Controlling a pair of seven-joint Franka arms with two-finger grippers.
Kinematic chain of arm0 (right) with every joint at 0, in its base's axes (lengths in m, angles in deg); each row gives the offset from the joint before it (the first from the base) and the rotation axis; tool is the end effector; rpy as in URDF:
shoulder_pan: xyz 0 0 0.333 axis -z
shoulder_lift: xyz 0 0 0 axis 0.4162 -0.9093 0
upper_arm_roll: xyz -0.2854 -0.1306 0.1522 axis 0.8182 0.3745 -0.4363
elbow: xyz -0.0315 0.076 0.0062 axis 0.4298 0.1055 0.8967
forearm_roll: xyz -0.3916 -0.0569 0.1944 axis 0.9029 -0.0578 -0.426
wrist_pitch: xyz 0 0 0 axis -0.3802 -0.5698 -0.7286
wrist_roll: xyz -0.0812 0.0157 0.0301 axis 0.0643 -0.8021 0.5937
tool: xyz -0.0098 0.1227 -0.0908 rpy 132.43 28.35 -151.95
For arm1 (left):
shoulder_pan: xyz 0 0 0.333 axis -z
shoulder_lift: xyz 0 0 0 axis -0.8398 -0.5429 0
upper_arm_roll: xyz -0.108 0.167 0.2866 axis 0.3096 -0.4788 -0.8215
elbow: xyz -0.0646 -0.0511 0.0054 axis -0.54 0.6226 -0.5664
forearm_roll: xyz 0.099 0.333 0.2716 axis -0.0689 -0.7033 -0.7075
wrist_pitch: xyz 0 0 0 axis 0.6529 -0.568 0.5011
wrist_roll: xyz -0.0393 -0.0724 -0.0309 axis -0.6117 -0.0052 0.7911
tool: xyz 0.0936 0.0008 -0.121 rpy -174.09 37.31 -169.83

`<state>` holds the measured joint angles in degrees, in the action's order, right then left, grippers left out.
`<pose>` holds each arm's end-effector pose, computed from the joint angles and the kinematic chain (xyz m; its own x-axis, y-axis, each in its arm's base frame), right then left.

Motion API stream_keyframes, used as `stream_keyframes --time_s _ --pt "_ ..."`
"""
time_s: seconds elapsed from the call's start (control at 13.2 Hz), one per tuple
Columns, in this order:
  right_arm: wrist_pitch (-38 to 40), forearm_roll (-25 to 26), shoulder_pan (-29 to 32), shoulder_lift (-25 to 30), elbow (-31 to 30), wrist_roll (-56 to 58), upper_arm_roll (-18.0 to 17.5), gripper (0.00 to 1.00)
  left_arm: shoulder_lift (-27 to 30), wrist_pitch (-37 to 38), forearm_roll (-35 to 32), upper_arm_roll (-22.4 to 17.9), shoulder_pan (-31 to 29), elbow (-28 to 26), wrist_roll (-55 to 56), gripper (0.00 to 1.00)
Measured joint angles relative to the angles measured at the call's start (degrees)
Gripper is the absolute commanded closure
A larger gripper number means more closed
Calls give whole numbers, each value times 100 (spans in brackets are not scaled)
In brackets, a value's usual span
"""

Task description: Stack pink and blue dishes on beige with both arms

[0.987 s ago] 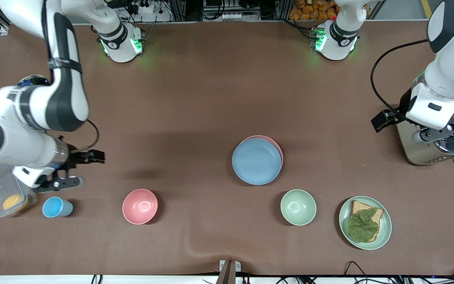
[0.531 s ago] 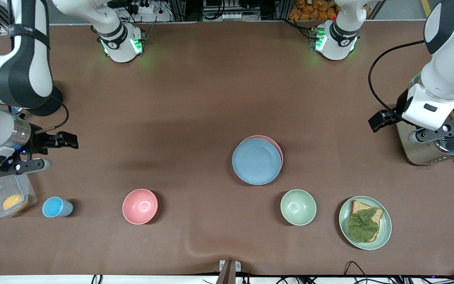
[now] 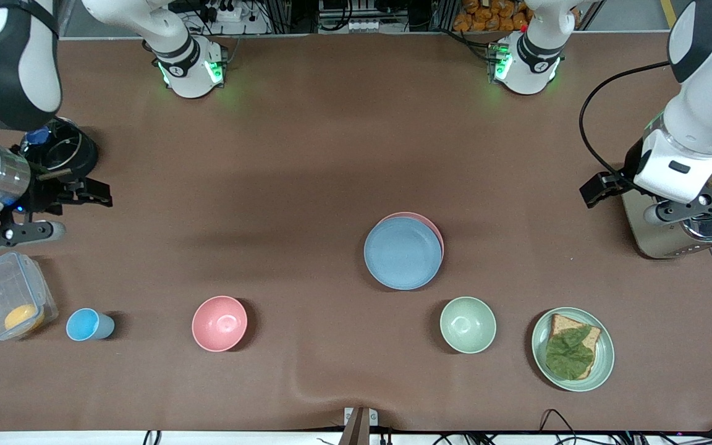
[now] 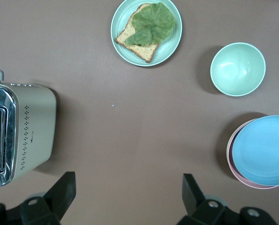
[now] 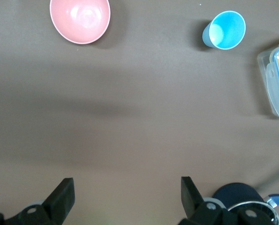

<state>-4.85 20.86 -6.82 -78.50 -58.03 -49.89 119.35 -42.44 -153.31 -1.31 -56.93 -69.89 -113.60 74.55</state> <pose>0.6560 0.0283 0.5296 0.9759 0.1531 -0.1554 0.1505 -0.9882 -0.0285 0.6410 -0.1146 0.5670 0.9734 0.2239 0.0480 0.2275 -0.9693 -0.0927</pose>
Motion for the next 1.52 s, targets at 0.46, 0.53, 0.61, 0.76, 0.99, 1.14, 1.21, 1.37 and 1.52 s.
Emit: stream_keyframes --time_s 0.46,0.53,0.61,0.76,0.99,1.14,1.21,1.37,1.52 --pt "29 536 2950 623 -399 -648 -3418 0 0 0 0 -3 -13 43 0 0" --pt "26 585 3191 785 -509 -714 -3764 0 -1 -1 6 -3 -14 63 0 0" --pt "20 608 3205 969 -639 -770 -3861 0 0 -1 22 -3 -14 113 0 0" --pt "-10 641 3172 1285 -919 -844 -3798 0 14 12 46 -5 -16 204 -8 0" --pt "-71 655 3360 1616 -1281 -853 -3601 0 31 114 102 -3 -15 249 -20 0" --pt "-84 652 3562 1855 -1462 -853 -3568 0 55 185 244 0 -15 264 -82 0" --pt "-97 642 3641 2005 -1547 -862 -3567 0 84 267 263 0 -15 273 -222 0" --pt "-103 637 3679 2274 -1642 -982 -3568 0 149 471 321 -9 -29 280 -555 0" --pt "-265 634 3679 2390 -1667 -1045 -3578 0 181 560 619 -41 -158 282 -751 0"
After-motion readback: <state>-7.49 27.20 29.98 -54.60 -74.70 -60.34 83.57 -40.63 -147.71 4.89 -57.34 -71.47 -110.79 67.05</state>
